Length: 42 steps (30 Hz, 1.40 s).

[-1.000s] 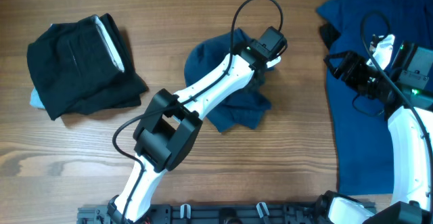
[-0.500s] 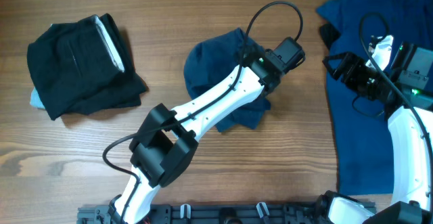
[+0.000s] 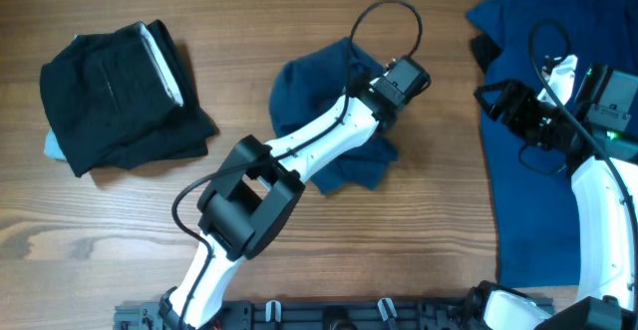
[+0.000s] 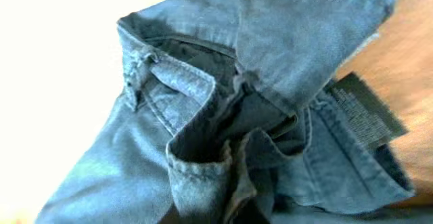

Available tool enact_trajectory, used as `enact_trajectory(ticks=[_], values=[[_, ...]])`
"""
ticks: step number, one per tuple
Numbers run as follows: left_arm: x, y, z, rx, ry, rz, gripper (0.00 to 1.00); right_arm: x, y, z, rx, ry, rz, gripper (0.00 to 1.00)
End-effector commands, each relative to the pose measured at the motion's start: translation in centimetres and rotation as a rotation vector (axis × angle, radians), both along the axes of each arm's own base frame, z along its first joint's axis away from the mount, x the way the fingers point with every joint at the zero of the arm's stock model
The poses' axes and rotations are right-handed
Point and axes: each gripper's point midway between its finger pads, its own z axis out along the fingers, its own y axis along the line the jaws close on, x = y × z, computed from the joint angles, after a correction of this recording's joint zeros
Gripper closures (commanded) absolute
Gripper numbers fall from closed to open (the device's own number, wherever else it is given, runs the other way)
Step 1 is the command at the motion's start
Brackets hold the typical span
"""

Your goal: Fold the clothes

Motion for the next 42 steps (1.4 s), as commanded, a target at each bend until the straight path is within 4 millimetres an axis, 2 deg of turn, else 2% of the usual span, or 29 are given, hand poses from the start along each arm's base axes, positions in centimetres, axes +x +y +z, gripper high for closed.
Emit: enact_trajectory(ticks=[1,3,6,8,10,12,13,16,19,24,27,32,35,39,42], values=[[1.9,2.9,5.4,-0.075,-0.146,0.213,0.96,0.0,0.1,0.9,-0.008,-0.035,0.020,0.23],[2.3,5.2,8.4,-0.166,-0.185,0.327,0.96,0.0,0.1,1.0,-0.009,-0.035,0.020,0.23],[3.3,10.6,11.4,-0.302,-0.221,0.542,0.96,0.0,0.1,0.9,-0.008,-0.034,0.020,0.23],[3.6,13.5,11.5,-0.377,-0.191,0.655,0.96,0.0,0.2,0.9,-0.008,-0.033,0.021,0.23],[3.8,16.9,10.9,-0.451,-0.141,0.789,0.96,-0.1,0.3,0.9,-0.003,-0.031,0.023,0.24],[4.0,19.5,10.3,-0.489,-0.100,0.869,0.96,-0.4,0.4,0.7,0.000,-0.020,0.030,0.27],[4.2,21.5,10.0,-0.505,-0.090,0.925,0.96,-0.7,0.8,0.5,-0.003,-0.013,0.056,0.27],[4.6,24.7,9.4,-0.557,-0.047,0.996,0.96,-1.3,2.0,0.0,-0.020,0.006,0.119,0.27],[4.7,26.0,9.1,-0.596,-0.015,1.023,0.96,-1.3,3.5,0.0,-0.025,0.001,0.169,0.28],[4.3,26.1,9.8,-0.579,-0.016,1.003,0.96,-1.0,5.2,0.1,-0.027,-0.011,0.218,0.28],[3.5,26.4,12.5,-0.612,-0.052,0.993,0.96,-1.0,5.3,0.1,-0.030,-0.009,0.218,0.28],[1.1,26.2,18.5,-0.682,-0.117,0.922,0.96,-0.9,5.4,0.2,-0.025,-0.019,0.225,0.28],[-0.7,26.4,20.9,-0.707,-0.137,0.907,0.96,-1.5,8.2,1.1,0.052,-0.059,0.346,0.31],[-1.8,26.6,21.6,-0.705,-0.134,0.909,0.96,-2.2,12.7,-0.2,0.084,-0.007,0.468,0.28],[-1.8,26.6,21.5,-0.705,-0.133,0.912,0.96,-2.6,17.3,-1.5,0.104,0.020,0.582,0.21]])
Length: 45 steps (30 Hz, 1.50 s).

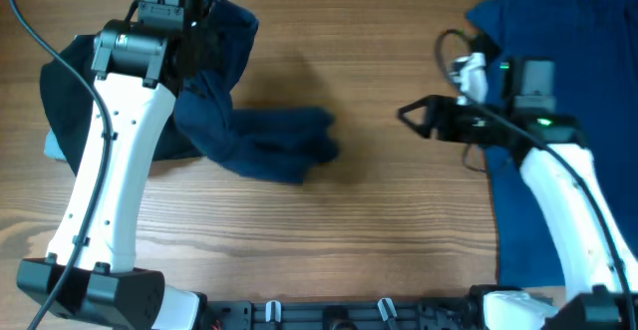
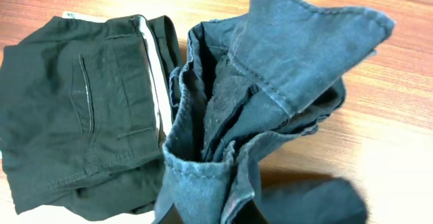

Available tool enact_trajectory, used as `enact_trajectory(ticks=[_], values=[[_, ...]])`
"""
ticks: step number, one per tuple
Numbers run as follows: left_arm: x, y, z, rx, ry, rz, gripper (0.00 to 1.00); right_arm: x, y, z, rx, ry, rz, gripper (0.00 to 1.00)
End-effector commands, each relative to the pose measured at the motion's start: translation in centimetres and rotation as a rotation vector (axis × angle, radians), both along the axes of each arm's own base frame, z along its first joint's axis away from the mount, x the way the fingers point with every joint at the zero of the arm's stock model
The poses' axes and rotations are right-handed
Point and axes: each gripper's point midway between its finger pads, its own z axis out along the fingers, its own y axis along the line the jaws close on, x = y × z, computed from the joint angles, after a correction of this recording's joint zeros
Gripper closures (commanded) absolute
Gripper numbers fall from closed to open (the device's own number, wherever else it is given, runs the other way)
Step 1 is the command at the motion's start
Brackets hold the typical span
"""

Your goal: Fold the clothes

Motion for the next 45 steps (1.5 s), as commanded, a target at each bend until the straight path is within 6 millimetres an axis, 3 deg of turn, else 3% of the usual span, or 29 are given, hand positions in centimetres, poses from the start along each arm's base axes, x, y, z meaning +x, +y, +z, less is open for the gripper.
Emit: enact_trajectory(ticks=[1,3,6,9,13,15,19,24,29,32,34,35,36,37,39,42,44,45], values=[[0.0,-0.2,0.7,0.002,-0.017,-0.020,0.96,-1.0,5.6,-1.3,0.024,0.006,0.181,0.18],[0.0,-0.3,0.7,0.002,-0.017,-0.020,0.96,-1.9,8.3,-2.1,-0.003,-0.050,0.319,0.15],[0.0,-0.3,0.7,0.002,-0.017,-0.020,0.96,-2.7,10.8,-3.5,-0.148,-0.204,0.502,0.11],[0.0,-0.3,0.7,0.002,-0.017,-0.020,0.96,-3.0,13.3,-3.5,-0.255,-0.379,0.639,0.09],[0.0,-0.4,0.7,-0.006,-0.016,-0.021,0.96,-2.4,16.8,-3.2,-0.361,-0.604,0.740,0.07],[0.0,-0.4,0.7,-0.008,-0.017,-0.020,0.96,-2.3,18.9,-4.0,-0.420,-0.679,0.776,0.06],[0.0,-0.4,0.7,-0.009,-0.018,-0.018,0.96,-4.1,21.8,-5.8,-0.439,-0.741,0.900,0.01],[0.0,-0.6,0.8,-0.021,-0.022,-0.026,0.96,-3.3,23.7,-7.8,-0.472,-0.767,0.876,0.01],[-0.1,-1.0,0.7,-0.042,-0.018,-0.041,0.96,-1.1,23.9,-8.7,-0.519,-0.784,0.781,0.01],[-0.1,-1.2,0.7,-0.048,-0.016,-0.045,0.96,2.1,21.8,-8.1,-0.674,-0.797,0.597,0.01],[-0.1,-1.2,0.8,-0.052,-0.017,-0.048,0.96,2.7,21.4,-7.8,-0.715,-0.819,0.583,0.02],[-0.1,-1.2,0.8,-0.052,-0.018,-0.048,0.96,2.2,21.8,-7.9,-0.689,-0.826,0.616,0.07],[-0.1,-1.2,0.8,-0.052,-0.018,-0.048,0.96,1.6,22.5,-7.9,-0.643,-0.820,0.645,0.22],[-0.1,-1.2,0.8,-0.052,-0.017,-0.048,0.96,0.8,23.1,-8.1,-0.592,-0.809,0.685,0.41],[-0.1,-1.2,0.8,-0.052,-0.018,-0.048,0.96,-0.1,22.9,-8.9,-0.576,-0.754,0.710,0.96],[0.3,-1.3,1.2,-0.052,-0.043,-0.054,0.96,0.7,20.3,-9.2,-0.645,-0.666,0.615,0.96],[0.8,-1.4,2.1,-0.042,-0.081,-0.077,0.96,2.4,17.7,-7.7,-0.717,-0.657,0.511,0.96],[1.0,-1.5,2.7,-0.045,-0.110,-0.079,0.96,4.2,15.0,-5.9,-0.780,-0.662,0.396,0.96]])
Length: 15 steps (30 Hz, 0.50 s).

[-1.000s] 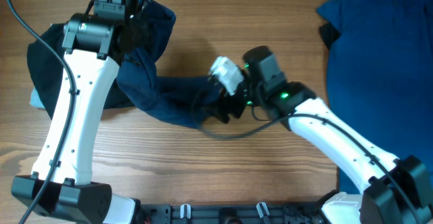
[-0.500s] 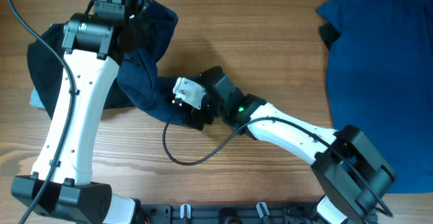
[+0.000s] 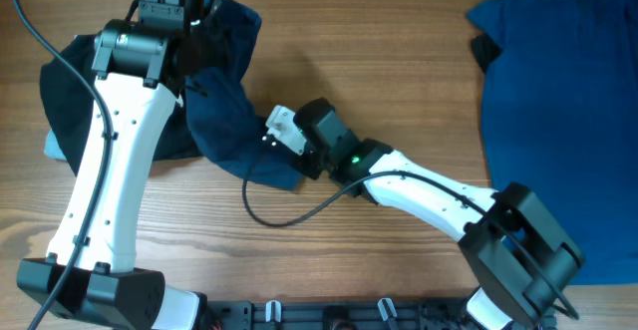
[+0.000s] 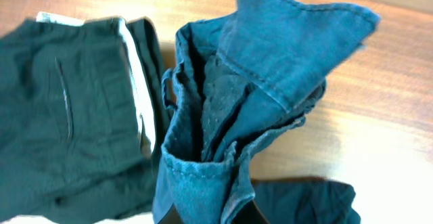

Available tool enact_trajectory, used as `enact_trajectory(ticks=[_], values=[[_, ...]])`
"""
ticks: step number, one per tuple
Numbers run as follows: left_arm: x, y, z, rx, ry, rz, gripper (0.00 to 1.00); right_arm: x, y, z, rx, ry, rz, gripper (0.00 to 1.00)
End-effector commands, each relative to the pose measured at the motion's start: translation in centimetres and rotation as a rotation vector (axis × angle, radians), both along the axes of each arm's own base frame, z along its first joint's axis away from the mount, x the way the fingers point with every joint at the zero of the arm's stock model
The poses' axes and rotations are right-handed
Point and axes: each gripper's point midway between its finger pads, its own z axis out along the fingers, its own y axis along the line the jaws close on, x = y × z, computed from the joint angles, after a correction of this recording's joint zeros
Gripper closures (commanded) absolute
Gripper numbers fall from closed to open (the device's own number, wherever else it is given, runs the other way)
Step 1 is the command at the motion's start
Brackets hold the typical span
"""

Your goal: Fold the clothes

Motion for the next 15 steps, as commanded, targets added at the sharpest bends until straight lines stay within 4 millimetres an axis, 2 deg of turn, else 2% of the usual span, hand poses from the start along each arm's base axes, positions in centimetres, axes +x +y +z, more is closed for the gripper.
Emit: enact_trajectory(ticks=[1,2,5,8,10,12,15], values=[[0.7,-0.4,3.2,-0.003,-0.118,-0.040,0.96,5.8,-8.1,6.0,-0.022,-0.173,-0.349,0.96],[1.1,-0.5,4.2,-0.011,-0.163,-0.040,0.96,7.1,-10.8,8.0,-0.019,-0.223,-0.418,0.96],[2.4,-1.3,6.2,-0.052,-0.263,-0.062,0.96,9.3,-16.2,12.5,0.032,-0.305,-0.489,0.96],[4.1,-2.1,8.3,-0.054,-0.366,-0.110,0.96,10.9,-20.5,15.9,0.082,-0.370,-0.581,0.96],[4.8,-2.5,9.4,-0.073,-0.421,-0.120,0.96,11.5,-22.8,17.4,0.092,-0.404,-0.633,0.96],[4.4,-3.0,8.7,-0.092,-0.387,-0.146,0.96,11.3,-23.5,17.3,0.065,-0.395,-0.623,0.96],[2.1,-3.7,4.2,-0.103,-0.183,-0.184,0.96,9.9,-22.2,15.2,0.035,-0.301,-0.541,0.95]])
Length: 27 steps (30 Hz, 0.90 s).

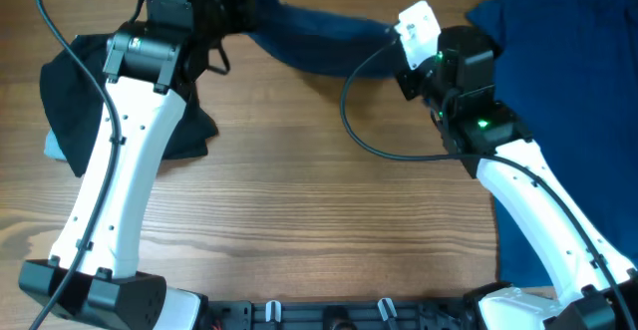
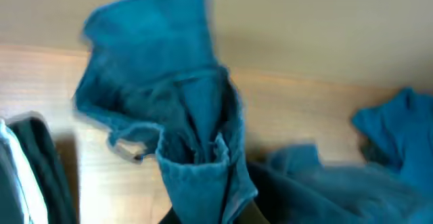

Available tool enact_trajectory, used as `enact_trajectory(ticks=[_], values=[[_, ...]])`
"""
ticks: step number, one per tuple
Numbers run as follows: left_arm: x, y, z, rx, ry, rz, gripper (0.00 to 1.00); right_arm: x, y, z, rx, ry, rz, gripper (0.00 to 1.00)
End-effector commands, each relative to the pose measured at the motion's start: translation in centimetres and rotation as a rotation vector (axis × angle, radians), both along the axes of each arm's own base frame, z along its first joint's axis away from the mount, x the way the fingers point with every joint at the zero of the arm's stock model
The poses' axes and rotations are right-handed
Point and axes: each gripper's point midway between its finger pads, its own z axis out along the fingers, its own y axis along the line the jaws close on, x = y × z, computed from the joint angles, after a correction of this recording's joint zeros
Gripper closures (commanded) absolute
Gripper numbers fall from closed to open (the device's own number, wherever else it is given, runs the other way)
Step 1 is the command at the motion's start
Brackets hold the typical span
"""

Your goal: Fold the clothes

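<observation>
A blue garment [image 1: 319, 33] stretches as a band along the table's far edge between my two grippers. My left gripper [image 1: 237, 1] is shut on its left end; in the left wrist view a bunched hem of the blue garment [image 2: 169, 102] is pinched between the jaws of the left gripper [image 2: 203, 214]. My right gripper [image 1: 397, 33] meets the garment's right end and appears shut on it, though cloth hides the fingertips.
Folded dark trousers [image 1: 75, 91] lie at the left, partly under my left arm, and show at the left edge as dark trousers [image 2: 24, 176]. A large blue shirt [image 1: 558, 41] is spread at the right edge, under my right arm.
My right gripper was at the garment's lower end near the table's middle; it is now far right of centre with that end. The garment, then hanging in a heap, is now pulled out sideways.
My left gripper held the crumpled blue garment at the table's middle while the right arm was over the blue shirt. Then the left gripper held it up at the far left beside the dark trousers. The right gripper reached its trailing end, and now it is stretched between both.
</observation>
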Motion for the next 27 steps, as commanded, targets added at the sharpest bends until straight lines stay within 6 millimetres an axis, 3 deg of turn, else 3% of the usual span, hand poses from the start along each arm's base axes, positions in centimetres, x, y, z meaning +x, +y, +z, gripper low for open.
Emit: enact_trajectory(ticks=[1,4,6,8,11,14,16,19,21,24,27], values=[[-2.2,3.1,-2.0,0.104,0.120,0.044,0.96,-0.7,-2.4,-1.9,-0.060,0.080,-0.041,0.96],[-4.7,3.4,-6.8,0.158,0.341,0.031,0.96,-4.1,-1.1,-5.7,-0.101,0.271,0.052,0.96],[-6.4,3.8,-8.9,0.187,0.460,0.027,0.96,-6.0,-0.4,-7.1,-0.103,0.358,0.099,0.96],[-7.6,4.1,-10.3,0.206,0.544,0.023,0.96,-7.1,-0.2,-7.9,-0.130,0.405,0.123,0.96],[-8.3,4.2,-10.4,0.212,0.568,0.022,0.96,-7.4,-0.3,-7.6,-0.115,0.411,0.113,0.96],[-8.7,4.3,-9.2,0.205,0.536,0.023,0.96,-7.5,-0.4,-5.1,-0.044,0.358,0.070,0.96],[-9.3,4.2,-7.5,0.195,0.486,0.018,0.96,-8.3,-0.6,-1.2,0.046,0.289,0.026,0.96],[-11.1,3.4,-4.1,0.180,0.388,-0.012,0.96,-10.8,-1.1,4.2,0.242,0.235,-0.059,0.96],[-12.4,2.8,-2.1,0.177,0.322,-0.034,0.96,-13.1,-1.2,6.3,0.346,0.247,-0.069,0.96],[-15.6,2.2,1.2,0.198,0.217,-0.068,0.96,-17.0,-0.5,7.7,0.477,0.322,-0.039,0.96],[-18.0,2.6,2.9,0.207,0.168,-0.064,0.96,-21.0,0.3,7.5,0.561,0.453,0.008,0.96]])
